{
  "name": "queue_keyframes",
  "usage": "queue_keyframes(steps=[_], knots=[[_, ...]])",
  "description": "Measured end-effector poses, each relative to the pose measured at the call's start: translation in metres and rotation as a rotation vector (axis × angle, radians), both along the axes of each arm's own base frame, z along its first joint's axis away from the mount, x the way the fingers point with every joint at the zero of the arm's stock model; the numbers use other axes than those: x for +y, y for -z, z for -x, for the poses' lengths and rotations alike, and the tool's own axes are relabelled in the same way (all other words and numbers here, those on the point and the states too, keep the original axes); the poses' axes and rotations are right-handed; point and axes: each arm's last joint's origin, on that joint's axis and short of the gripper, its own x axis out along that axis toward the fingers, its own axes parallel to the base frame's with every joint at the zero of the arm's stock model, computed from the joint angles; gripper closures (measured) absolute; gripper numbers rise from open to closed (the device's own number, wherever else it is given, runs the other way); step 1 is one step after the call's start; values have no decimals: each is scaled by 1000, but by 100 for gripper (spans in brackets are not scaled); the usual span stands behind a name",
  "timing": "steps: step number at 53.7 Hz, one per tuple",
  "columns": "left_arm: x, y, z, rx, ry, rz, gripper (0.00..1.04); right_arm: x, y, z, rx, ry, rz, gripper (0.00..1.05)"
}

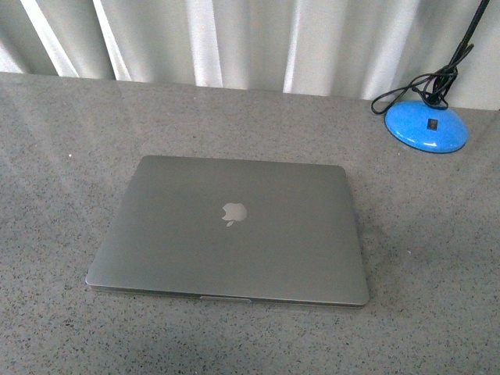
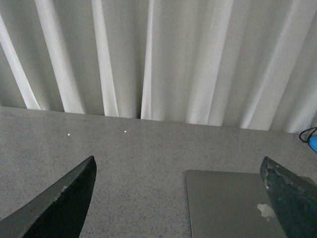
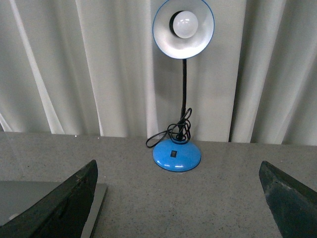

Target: Close laptop

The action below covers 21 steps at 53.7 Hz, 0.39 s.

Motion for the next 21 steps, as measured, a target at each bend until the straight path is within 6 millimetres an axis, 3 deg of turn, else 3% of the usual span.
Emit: queue_keyframes(steps=[21], knots=[[0,0,0,0,0,0,7,0,0,0,0,0,0,10]])
